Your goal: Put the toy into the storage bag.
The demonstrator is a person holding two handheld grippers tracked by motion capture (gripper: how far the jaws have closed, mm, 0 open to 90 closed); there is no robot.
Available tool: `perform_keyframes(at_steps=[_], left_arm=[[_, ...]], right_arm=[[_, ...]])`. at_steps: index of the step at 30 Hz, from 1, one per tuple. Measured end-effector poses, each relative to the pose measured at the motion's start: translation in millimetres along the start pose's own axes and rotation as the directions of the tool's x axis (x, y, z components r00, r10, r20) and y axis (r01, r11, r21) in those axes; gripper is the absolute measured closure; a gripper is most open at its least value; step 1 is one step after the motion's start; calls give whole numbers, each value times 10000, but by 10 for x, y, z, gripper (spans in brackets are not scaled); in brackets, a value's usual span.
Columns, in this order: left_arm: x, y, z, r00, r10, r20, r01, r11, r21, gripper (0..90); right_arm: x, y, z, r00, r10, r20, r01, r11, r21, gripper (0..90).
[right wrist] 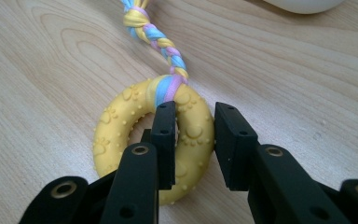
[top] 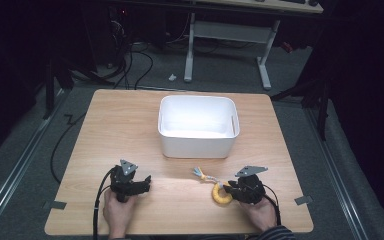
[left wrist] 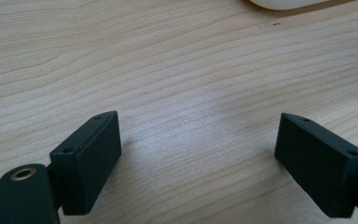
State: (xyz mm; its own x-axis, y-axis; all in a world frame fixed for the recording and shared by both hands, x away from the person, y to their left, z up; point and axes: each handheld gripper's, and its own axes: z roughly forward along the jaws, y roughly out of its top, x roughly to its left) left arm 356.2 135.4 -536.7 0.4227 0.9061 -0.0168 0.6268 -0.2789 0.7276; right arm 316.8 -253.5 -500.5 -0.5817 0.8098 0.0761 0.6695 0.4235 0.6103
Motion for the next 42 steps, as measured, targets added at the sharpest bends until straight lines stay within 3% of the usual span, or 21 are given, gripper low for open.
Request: perform_keyframes(at_steps=[15, 42], left_arm=[[0, 0, 0, 10000, -1, -1, 1, 10000, -1, 148], [0, 0, 0, 10000, -2, 0, 2, 10000, 0, 149]], right_arm=[[-25, 32, -172, 9999, -163, -25, 161, 9981, -598, 711], [-43, 142, -464, 9984, -499, -247, 471, 9936, -1031, 711]])
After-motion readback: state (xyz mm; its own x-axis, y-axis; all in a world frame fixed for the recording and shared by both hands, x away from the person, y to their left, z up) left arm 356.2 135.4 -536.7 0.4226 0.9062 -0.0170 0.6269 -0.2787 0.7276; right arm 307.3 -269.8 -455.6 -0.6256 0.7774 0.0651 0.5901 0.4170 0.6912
